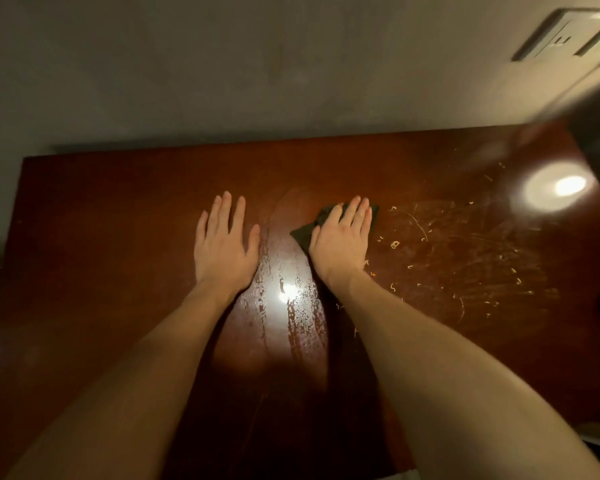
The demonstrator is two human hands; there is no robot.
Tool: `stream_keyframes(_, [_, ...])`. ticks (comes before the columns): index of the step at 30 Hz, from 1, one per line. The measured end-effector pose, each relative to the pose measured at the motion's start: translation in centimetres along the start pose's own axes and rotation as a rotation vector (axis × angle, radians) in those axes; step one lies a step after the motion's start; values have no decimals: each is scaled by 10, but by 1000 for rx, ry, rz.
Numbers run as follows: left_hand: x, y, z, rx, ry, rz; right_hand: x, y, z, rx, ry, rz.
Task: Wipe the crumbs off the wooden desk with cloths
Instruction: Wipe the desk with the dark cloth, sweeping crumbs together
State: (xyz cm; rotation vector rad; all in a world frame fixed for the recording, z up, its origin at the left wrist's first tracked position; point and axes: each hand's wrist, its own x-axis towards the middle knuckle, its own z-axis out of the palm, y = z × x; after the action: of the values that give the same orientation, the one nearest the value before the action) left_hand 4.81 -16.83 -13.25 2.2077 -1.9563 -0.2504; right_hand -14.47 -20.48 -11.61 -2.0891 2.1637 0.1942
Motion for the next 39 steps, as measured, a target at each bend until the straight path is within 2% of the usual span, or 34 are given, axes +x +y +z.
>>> stream_keyframes(4, [-1, 2, 2, -20, 45, -13, 39, -17, -3, -3, 89, -174])
stream_keyframes(9, [0, -2, 5, -34, 47, -3, 25, -80, 13, 122, 151, -307])
stream_keyframes(13, [1, -2, 5, -45, 52, -10, 25, -70, 15, 170, 159, -373])
stream_keyframes(15, [1, -2, 5, -45, 43, -13, 25, -55, 17, 185, 173, -343])
stream_keyframes(19, [1, -2, 5, -41, 19, -11, 15, -46, 20, 227, 194, -169])
stream_keyframes(21, [2, -2, 5, -35, 14, -11, 7, -51, 21, 232, 190, -161])
stream_keyframes(25, [3, -3, 2, -45, -14, 2, -25, -68, 30, 205, 159, -294])
stream_keyframes(30, [5, -11, -13, -159, -105, 27, -59, -84, 31, 207, 128, -278])
stream_keyframes(33, [7, -20, -33, -174, -188, 42, -92, -98, 30, 212, 76, -354])
stream_keyframes(35, [-1, -25, -47, -152, -177, 41, -116, -103, 33, 211, 49, -416])
stream_keyframes(39, [-42, -49, -60, -33, -189, 52, -143, -56, 37, 171, -14, -586])
